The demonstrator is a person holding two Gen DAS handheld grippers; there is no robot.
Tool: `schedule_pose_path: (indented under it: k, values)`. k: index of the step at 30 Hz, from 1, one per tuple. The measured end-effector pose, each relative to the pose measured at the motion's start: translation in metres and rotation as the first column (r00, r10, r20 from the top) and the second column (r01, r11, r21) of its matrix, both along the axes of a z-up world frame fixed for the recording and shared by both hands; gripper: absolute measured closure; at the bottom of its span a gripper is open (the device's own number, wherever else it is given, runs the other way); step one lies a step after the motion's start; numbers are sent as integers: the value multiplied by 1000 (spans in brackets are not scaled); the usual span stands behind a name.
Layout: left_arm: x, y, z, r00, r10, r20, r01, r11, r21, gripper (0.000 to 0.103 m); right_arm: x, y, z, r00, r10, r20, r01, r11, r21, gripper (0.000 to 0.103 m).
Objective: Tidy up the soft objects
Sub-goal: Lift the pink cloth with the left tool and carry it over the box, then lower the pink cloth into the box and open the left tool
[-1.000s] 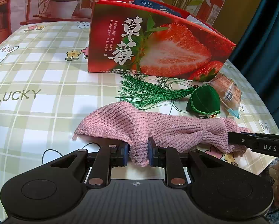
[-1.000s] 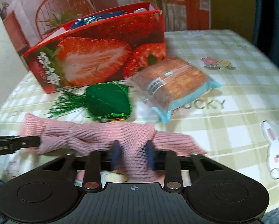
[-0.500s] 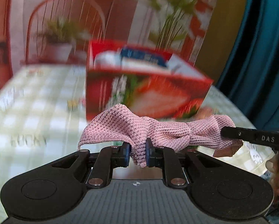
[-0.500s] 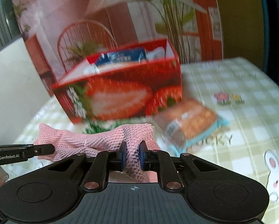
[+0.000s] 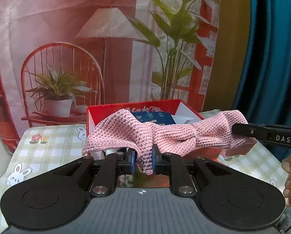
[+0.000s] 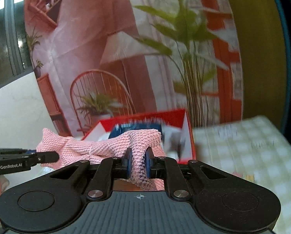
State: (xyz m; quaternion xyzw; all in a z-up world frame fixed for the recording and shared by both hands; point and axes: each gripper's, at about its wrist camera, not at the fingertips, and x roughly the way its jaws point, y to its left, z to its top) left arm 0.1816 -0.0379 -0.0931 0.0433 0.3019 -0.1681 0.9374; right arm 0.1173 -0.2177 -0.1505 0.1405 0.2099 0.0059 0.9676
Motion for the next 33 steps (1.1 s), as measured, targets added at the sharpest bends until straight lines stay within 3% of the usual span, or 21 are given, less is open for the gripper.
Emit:
schedule_pose_path:
  k: [8, 12, 18, 22, 27, 33]
  values:
    - [48, -9, -17, 998, 15, -68, -12, 999, 40, 86, 54, 0, -14, 999, -6, -37, 3, 997, -80, 90]
    - [72, -6, -32, 988, 28, -152, -22, 999, 38, 86, 81, -1, -26, 994, -2, -105, -9, 995, -103, 91]
    - [115, -14, -65, 949, 50, -312, -36, 998, 52, 86, 135, -5, -39, 957, -11, -291, 10, 1000, -6, 90]
    - [133, -15, -77, 941, 72, -331, -47, 995, 84, 85, 165, -2, -48, 930, 26, -365, -27, 1000, 2, 89]
    - [152, -7, -93, 921, 81, -382, -58, 996, 71, 85, 184, -14, -76, 891, 11, -453, 22, 997, 67, 90]
    - [159, -6, -105, 910, 83, -406, -74, 997, 39, 84, 186, -8, -97, 884, 14, -466, 3, 999, 36, 90]
